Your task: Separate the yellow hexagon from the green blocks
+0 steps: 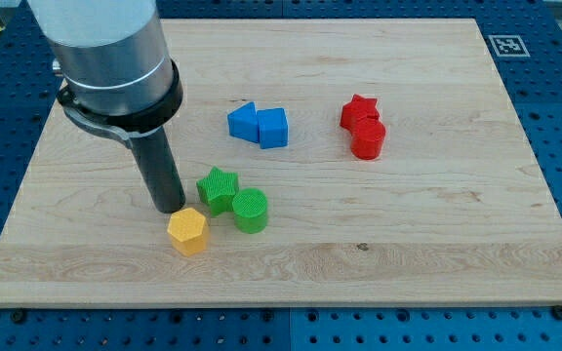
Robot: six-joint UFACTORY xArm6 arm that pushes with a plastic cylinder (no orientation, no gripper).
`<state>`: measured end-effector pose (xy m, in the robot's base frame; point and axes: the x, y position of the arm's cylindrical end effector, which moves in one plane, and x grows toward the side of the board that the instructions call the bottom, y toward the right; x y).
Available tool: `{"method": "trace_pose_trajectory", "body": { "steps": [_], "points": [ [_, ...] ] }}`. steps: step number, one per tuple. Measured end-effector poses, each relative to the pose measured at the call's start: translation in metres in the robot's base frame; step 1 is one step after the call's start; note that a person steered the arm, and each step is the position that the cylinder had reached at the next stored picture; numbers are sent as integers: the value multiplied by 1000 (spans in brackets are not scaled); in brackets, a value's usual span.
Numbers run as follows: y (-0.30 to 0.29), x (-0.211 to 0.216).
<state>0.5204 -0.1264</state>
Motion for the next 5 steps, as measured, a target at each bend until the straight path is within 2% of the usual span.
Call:
{"method": "trace_pose_trajectory", "body": {
  "steps": [5],
  "points": [
    [20, 4]
  ]
}}
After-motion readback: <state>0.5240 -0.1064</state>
